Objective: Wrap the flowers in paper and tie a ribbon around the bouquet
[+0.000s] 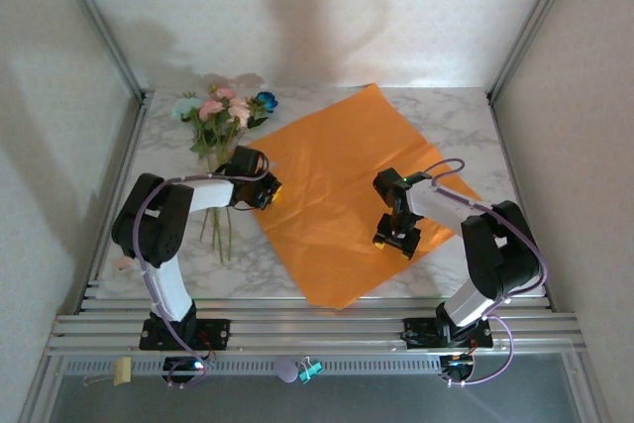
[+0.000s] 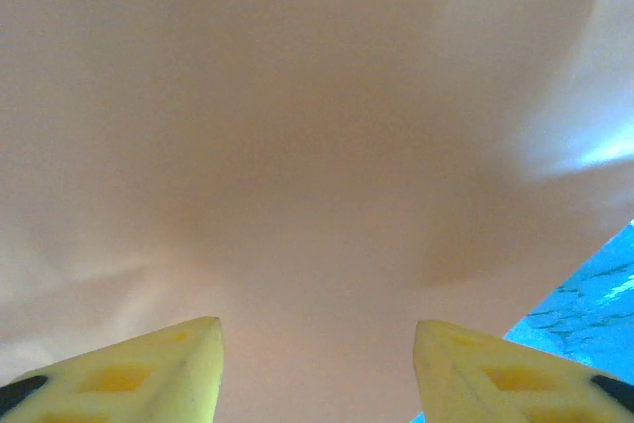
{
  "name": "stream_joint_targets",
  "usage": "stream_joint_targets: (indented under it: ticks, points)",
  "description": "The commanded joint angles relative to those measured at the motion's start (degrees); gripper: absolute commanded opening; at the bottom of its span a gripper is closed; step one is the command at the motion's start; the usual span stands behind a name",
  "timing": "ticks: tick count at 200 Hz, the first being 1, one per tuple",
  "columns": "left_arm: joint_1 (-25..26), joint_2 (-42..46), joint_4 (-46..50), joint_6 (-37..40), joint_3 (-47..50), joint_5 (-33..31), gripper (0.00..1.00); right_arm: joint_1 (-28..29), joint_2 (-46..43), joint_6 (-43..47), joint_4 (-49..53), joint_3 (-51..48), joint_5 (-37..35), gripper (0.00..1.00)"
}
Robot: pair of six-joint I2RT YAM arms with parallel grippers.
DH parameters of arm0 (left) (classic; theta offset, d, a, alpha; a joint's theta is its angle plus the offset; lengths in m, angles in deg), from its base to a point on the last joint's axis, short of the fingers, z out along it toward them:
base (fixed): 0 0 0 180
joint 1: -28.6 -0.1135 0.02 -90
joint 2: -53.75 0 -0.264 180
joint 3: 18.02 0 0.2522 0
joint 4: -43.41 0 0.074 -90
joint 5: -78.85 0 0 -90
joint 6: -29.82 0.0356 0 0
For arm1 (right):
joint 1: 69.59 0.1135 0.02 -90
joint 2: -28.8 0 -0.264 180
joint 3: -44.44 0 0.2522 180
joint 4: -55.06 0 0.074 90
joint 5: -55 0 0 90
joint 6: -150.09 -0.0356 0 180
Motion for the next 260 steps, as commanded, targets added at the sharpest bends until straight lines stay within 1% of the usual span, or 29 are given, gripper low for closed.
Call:
stream_joint_targets:
  ticks: [1, 16, 28, 49, 62, 72, 79, 88, 105, 115, 129, 167, 203, 232, 260]
  points:
    - [-0.18, 2.93, 5.43, 1.88, 1.14, -1.94, 0.15, -0.45, 1.0, 3.76, 4.67, 6.23, -5.25, 0.54]
    - [0.12, 4.8, 5.05, 1.96, 0.74, -1.17, 0.2, -0.54, 1.77, 5.4, 6.15, 9.37, -6.52, 0.54]
    - [0.82, 6.75, 7.61, 2.94, -1.3, -1.86, 0.26, -0.38, 0.38, 6.77, 5.13, 10.78, -7.07, 0.54]
    - [2.65, 11.26, 13.04, 3.31, -3.84, -4.34, 0.28, -1.1, -1.54, 9.78, 1.61, 10.93, -5.96, 0.55]
    - [3.54, 13.37, 11.61, 2.63, -2.39, -4.06, 0.29, -1.95, -0.51, 11.35, 0.14, 10.9, -3.86, 0.54]
    - [3.86, 13.19, 10.56, 3.59, -2.18, -3.69, 0.3, -2.02, 1.22, 11.91, 1.32, 11.95, -5.09, 0.54]
    - [3.79, 11.85, 8.88, 4.85, -2.64, -2.12, 0.3, -2.19, 2.16, 12.25, 1.81, 12.3, -6.13, 0.54]
    - [3.78, 8.99, 6.8, 6.54, -4.08, 0.01, 0.3, -3.27, 3.02, 12.76, 0.53, 11.73, -5.7, 0.54]
    - [3.94, 3.34, 9.48, 9.01, -7.18, -0.49, 0.25, -6.86, 6.7, 12.82, -1.64, 11.11, -3.38, 0.54]
    - [4.07, 1.78, 9.48, 8.99, -6.57, -1.53, 0.23, -8.4, 9.67, 13.37, -1.75, 12.34, -3.09, 0.54]
    - [4.3, 1.41, 6.65, 7.66, -3.72, -1.74, 0.21, -9.26, 13.53, 14.46, -1.6, 14.76, -3.47, 0.54]
    - [6.94, 3.26, 2.51, 3.52, 4.46, -1.66, 0.17, -10.12, 21.78, 16.19, -0.2, 21.89, -3.9, 0.54]
    - [9.34, 8.79, -0.1, -1.61, 12.48, -3.43, 0.16, -10.47, 27.48, 17.49, 2.72, 28.13, -4.2, 0.54]
    - [10.04, 11.15, -0.64, -3.36, 14.49, -3.39, 0.15, -10.47, 27.96, 17.01, 3.42, 29.02, -4.84, 0.54]
    - [9.7, 12.71, 1.55, -2.78, 13.7, -4.98, 0.16, -10.46, 26.79, 15.76, 3.53, 28.32, -4.6, 0.54]
